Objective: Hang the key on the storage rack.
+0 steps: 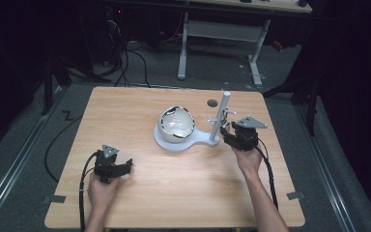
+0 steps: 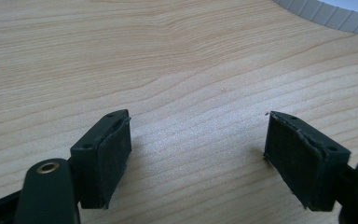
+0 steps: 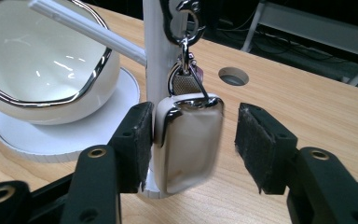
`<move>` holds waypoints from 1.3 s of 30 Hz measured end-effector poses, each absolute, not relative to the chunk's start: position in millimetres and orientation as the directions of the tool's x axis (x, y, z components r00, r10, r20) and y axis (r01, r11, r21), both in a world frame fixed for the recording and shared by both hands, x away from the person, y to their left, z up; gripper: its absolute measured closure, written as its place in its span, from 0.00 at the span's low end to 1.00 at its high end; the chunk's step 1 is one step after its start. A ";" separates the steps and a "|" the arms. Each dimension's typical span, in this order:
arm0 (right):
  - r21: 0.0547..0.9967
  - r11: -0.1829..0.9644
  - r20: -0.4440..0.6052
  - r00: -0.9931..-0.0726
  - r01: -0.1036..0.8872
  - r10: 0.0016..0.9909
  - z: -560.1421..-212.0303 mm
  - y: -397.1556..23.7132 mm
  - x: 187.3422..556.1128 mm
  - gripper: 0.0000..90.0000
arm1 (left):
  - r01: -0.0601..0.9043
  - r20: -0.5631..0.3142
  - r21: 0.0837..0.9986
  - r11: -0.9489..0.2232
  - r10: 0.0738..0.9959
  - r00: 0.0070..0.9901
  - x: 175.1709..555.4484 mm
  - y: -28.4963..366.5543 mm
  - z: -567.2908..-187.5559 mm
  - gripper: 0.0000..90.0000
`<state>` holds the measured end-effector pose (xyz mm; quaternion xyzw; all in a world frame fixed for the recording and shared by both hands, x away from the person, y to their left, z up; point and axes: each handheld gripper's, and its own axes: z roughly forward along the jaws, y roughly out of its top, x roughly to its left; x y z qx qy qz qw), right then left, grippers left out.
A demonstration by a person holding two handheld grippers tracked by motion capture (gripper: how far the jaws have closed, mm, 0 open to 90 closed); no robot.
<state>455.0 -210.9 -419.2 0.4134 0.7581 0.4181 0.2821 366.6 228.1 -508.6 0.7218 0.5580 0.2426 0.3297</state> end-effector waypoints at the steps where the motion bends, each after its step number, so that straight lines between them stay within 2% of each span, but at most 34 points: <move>1: 0.868 0.304 -0.076 -0.501 0.392 0.862 -418.4 -211.7 454.4 0.50 | 0.646 -0.017 0.747 -0.160 0.966 0.259 366.6 228.1 -508.6 0.26; 13: 0.888 0.251 -0.016 -0.518 0.386 0.855 -410.9 -227.3 444.8 0.48 | 0.645 -0.014 0.746 -0.162 0.966 0.259 366.7 227.7 -508.6 0.26; 22: 0.916 0.199 -0.002 -0.490 0.349 0.872 -402.6 -245.1 433.4 0.53 | 0.646 -0.008 0.745 -0.167 0.966 0.259 366.7 227.1 -508.7 0.26; 39: 0.928 0.152 0.029 -0.471 0.340 0.881 -398.2 -263.2 423.2 0.55 | 0.646 -0.008 0.745 -0.167 0.966 0.259 366.7 227.2 -508.7 0.26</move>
